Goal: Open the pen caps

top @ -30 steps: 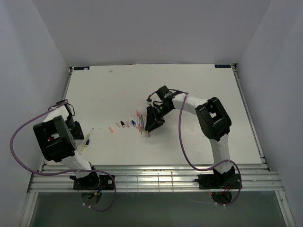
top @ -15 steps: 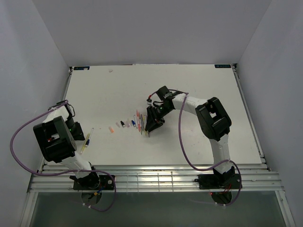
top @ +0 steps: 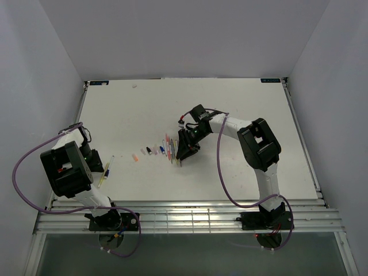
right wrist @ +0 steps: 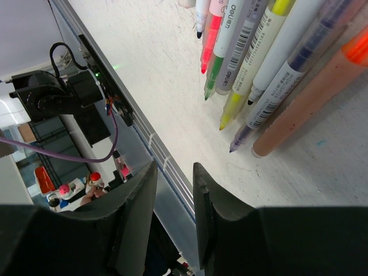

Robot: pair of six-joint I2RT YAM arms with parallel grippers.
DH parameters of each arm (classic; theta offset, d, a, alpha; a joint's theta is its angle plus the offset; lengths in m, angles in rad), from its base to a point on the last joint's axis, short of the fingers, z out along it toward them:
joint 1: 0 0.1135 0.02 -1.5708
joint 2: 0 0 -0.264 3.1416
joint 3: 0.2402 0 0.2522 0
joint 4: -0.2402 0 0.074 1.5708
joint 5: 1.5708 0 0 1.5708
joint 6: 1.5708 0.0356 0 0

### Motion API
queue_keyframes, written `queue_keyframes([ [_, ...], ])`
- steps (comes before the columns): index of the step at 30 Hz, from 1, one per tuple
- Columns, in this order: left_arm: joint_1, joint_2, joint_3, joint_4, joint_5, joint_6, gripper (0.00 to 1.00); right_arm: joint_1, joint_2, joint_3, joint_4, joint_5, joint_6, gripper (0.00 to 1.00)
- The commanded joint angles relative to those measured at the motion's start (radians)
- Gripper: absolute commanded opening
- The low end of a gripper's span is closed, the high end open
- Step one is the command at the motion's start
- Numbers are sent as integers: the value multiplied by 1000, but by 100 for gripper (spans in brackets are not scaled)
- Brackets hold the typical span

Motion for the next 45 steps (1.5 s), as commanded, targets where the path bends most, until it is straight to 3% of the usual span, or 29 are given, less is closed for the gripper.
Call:
queue_keyframes([
  [1, -4, -38, 3, -50, 28, -155, 47, -2, -12, -9, 16, -31, 6, 38],
  [39, -24, -34, -73, -55, -29, -172, 46, -1, -36, -34, 30, -22, 7, 38],
  [42, -24, -31, -70, -42, -47, -160, 42, -1, -38, -37, 30, -20, 6, 38],
  [43, -22, -24, -64, -41, -52, -155, 34, -1, -39, -37, 30, -19, 4, 38],
  [45, -24, -17, -49, -41, -73, -151, 32, -1, -39, -37, 30, -17, 4, 38],
])
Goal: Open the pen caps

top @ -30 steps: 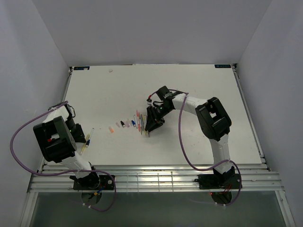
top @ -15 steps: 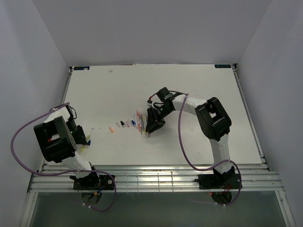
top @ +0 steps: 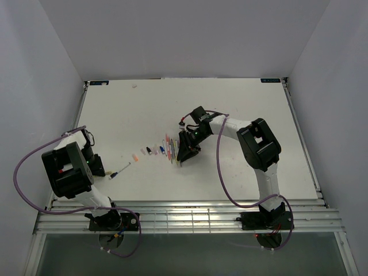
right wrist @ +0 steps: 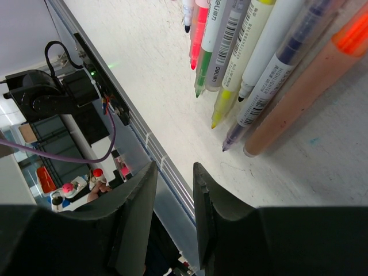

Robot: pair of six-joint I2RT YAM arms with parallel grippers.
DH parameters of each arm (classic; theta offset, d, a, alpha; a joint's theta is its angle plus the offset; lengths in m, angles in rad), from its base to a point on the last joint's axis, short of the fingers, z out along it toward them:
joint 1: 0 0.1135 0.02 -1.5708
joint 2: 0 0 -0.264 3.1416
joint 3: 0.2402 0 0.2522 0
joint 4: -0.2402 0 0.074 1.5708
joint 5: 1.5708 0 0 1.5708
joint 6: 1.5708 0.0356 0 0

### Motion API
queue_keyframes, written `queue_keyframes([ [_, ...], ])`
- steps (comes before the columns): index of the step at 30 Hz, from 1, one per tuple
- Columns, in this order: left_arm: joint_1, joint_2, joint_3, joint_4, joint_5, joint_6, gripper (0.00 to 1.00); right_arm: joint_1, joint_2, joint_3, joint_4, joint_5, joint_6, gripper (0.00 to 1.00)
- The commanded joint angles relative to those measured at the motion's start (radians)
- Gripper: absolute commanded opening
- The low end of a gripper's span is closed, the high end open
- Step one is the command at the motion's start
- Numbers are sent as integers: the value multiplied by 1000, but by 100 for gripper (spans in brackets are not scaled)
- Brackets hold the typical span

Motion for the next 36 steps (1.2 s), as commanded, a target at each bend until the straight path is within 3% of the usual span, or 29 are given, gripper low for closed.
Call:
queue_keyframes([
  [1, -4, -3, 11, -12, -43, -151, 32, -1, -39, -6, 8, -18, 1, 38],
  [7, -2, 39, 54, 9, -68, -159, 29, 0, -40, -9, 7, -13, -4, 38],
  [11, -2, 82, 102, 28, -60, -145, 21, -1, -40, -13, 7, -9, -5, 38],
  [15, -5, 111, 177, 34, -63, -99, 1, -1, -40, -9, 4, -4, -5, 38],
  [23, -80, 160, 454, 16, -138, 74, 0, -1, -42, 36, -36, 11, -21, 38],
  [28, -188, 175, 660, 0, -146, 189, 0, -3, -60, 82, -79, 23, -27, 38],
  [30, -246, 191, 720, 0, -110, 238, 0, -6, -65, 108, -88, 23, -24, 38],
  [34, -355, 217, 849, 41, -4, 483, 0, -29, -63, 178, -117, 20, -21, 38],
  [36, -439, 200, 834, 106, 61, 594, 0, -42, -54, 234, -131, 8, -22, 38],
])
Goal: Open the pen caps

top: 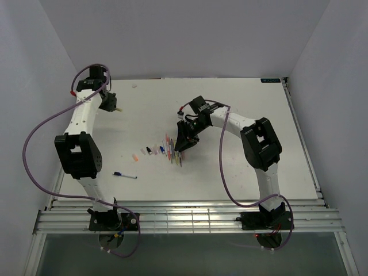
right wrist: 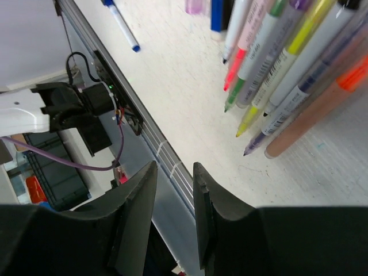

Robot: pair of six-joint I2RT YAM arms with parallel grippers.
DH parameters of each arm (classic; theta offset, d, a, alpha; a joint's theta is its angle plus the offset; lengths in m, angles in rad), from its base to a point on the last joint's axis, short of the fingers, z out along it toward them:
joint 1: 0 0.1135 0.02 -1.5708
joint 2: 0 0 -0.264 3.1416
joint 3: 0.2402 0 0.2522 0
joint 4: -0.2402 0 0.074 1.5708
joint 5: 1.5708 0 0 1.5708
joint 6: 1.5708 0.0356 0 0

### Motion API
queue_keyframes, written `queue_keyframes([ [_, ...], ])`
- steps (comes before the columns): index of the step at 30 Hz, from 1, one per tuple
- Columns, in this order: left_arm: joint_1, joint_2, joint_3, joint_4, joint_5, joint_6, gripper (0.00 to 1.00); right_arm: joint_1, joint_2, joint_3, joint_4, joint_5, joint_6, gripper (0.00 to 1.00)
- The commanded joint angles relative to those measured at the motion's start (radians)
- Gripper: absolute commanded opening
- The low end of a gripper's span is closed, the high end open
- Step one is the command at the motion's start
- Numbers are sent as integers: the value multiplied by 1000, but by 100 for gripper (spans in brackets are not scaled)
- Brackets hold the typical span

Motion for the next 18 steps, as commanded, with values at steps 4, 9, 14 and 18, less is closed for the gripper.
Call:
queue_keyframes([
  [4, -206, -173, -164, 303, 355, 399, 0, -74, -46, 95, 17, -117, 66, 38],
  [9, -235, -344, -492, 509, 664, 523, 0, -95, -69, 83, 115, -174, 123, 39],
  [14, -274, -546, -676, 563, 830, 600, 0, -114, -52, 130, 141, -190, 168, 41],
  [18, -286, -618, -768, 615, 906, 608, 0, -103, -45, 120, 227, -253, 259, 43],
])
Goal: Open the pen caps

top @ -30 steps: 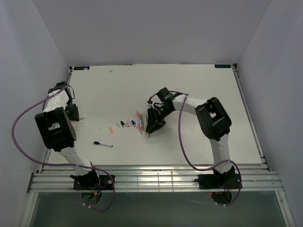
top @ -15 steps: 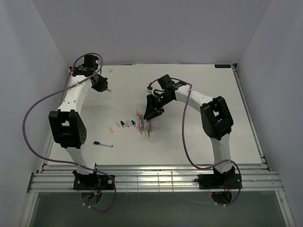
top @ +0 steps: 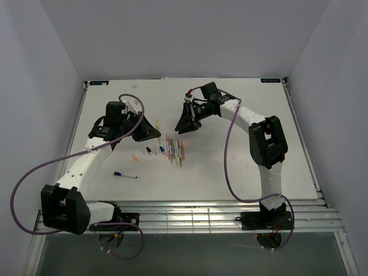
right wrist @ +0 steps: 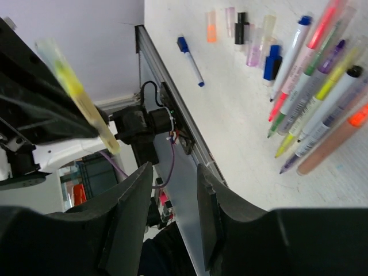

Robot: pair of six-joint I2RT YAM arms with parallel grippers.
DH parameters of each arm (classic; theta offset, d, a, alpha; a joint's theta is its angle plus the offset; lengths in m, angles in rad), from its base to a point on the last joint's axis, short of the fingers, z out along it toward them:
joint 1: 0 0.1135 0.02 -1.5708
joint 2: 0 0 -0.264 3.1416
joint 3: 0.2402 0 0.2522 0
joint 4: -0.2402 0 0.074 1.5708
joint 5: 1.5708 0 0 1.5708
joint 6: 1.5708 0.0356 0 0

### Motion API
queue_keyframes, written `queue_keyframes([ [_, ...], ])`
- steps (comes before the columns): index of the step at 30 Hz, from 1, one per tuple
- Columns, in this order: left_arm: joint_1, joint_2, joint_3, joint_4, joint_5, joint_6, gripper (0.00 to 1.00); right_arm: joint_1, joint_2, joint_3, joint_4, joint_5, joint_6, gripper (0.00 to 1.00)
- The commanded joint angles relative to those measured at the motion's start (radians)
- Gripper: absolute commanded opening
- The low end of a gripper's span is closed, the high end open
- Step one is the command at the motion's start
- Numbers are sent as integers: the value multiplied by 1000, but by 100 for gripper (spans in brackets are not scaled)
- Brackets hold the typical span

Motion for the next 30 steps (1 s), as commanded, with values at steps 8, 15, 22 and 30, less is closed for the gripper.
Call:
queue_keyframes([
  [8, -30, -61, -66, 158, 161, 39, 0, 58, -80, -19, 393, -87, 257, 42],
  [15, -31, -34, -53, 175, 152, 14, 0, 65, -92, -60, 578, -76, 383, 40],
  [22, -31, -16, -40, 176, 126, -7, 0, 78, -92, -74, 656, -64, 440, 36],
  [30, -31, -18, -23, 179, 109, -15, 0, 109, -91, -94, 660, -48, 434, 34],
])
